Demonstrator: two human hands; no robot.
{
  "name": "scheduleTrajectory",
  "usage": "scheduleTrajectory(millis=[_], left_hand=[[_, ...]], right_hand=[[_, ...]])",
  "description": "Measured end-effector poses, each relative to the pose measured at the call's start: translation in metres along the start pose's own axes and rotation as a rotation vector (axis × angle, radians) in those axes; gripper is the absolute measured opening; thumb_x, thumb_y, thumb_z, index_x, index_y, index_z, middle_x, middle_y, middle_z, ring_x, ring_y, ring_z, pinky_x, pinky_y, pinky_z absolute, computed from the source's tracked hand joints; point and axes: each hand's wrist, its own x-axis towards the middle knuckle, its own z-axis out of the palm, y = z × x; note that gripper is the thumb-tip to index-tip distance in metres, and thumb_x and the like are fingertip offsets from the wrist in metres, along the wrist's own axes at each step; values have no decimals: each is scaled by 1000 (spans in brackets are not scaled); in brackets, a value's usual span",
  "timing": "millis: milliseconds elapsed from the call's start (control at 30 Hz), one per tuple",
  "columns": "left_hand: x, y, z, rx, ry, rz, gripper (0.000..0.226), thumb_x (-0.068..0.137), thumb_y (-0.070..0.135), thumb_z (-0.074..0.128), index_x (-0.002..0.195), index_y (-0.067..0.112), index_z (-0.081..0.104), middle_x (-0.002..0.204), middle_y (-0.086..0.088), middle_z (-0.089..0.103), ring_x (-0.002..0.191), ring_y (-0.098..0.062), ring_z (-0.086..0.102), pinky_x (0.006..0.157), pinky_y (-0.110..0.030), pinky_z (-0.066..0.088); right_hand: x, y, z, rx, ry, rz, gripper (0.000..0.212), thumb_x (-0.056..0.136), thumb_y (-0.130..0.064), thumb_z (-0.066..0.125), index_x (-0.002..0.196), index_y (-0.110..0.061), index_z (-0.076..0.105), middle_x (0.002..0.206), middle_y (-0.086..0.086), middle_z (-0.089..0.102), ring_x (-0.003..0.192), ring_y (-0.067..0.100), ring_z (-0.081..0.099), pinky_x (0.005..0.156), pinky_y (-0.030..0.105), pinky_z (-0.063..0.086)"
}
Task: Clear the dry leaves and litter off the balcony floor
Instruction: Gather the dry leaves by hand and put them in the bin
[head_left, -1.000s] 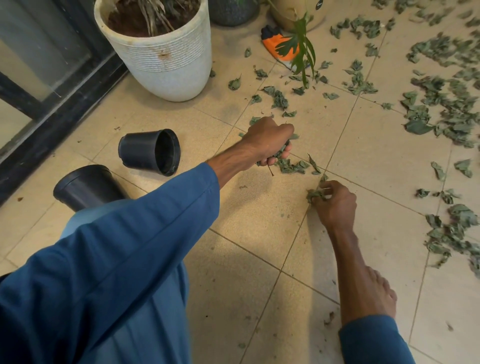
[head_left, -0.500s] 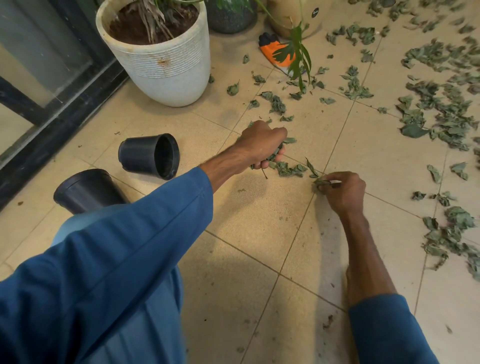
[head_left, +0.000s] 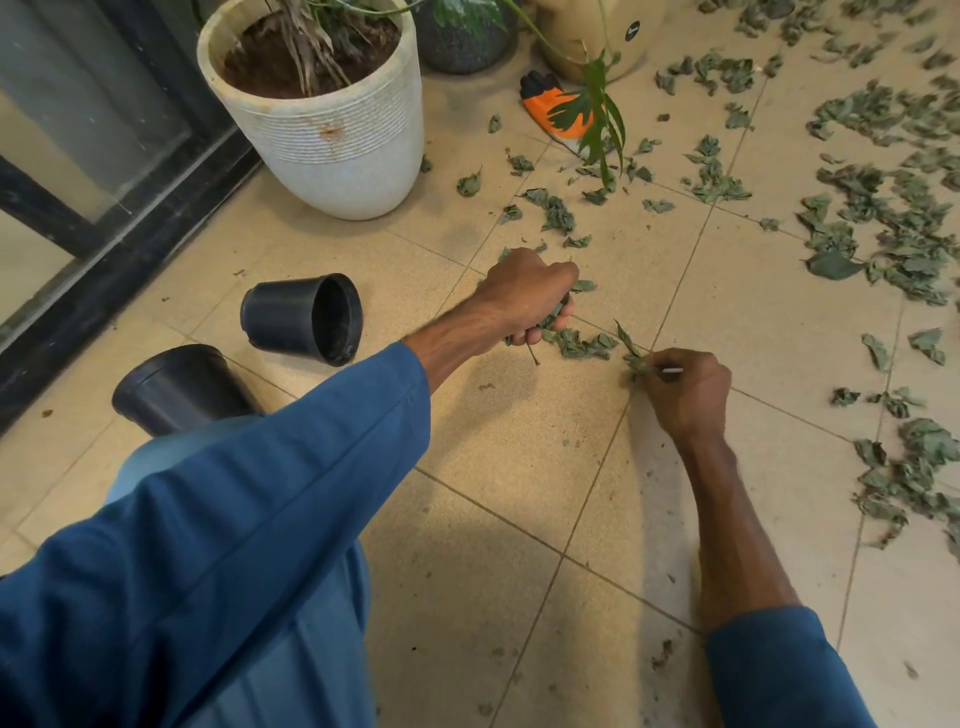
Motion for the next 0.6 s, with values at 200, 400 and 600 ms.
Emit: scheduleTrajectory(millis=[200, 400, 600], left_hand=[[0, -3, -4, 12, 8, -5, 30, 96, 26, 50, 73, 13, 64, 57, 3, 62, 38, -11, 43, 37, -16, 29], [0, -6, -8, 1, 2, -8, 31, 96, 27, 50, 73, 13, 64, 58, 2, 61, 39, -12, 43, 38, -17, 29], [-1, -9, -9, -54, -29, -47, 29, 95, 26, 50, 73, 14, 63, 59, 2, 61, 41, -13, 42, 38, -17, 28]], right_hand=[[46, -20, 9, -253, -117, -68, 17, 75, -6, 86, 89, -14, 79, 112, 8, 67, 95, 23, 65, 77, 28, 51], [26, 0, 18, -362, -71, 24, 15, 82, -14, 79, 96, -20, 78, 93, 7, 74, 76, 25, 67, 64, 33, 53], [6, -11, -8, -40, 60, 96, 13, 81, -15, 83, 91, -22, 79, 86, -5, 75, 73, 9, 68, 63, 19, 49]])
